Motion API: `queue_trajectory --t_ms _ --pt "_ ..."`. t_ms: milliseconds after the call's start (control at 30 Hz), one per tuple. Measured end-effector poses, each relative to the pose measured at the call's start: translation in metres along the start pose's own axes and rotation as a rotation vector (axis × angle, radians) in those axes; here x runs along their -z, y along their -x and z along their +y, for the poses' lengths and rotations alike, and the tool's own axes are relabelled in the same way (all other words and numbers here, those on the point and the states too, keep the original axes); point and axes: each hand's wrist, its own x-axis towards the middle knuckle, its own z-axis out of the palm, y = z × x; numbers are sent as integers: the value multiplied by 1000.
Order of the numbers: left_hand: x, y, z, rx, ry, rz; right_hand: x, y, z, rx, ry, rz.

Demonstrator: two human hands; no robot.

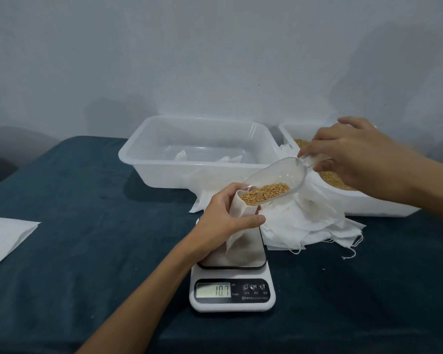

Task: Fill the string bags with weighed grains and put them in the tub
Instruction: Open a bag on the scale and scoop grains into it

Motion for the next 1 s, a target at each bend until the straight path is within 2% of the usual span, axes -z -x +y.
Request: queue_trajectory --t_ms 1000 --pt "-1 2 3 7 -10 12 -2 0 -1 13 28 12"
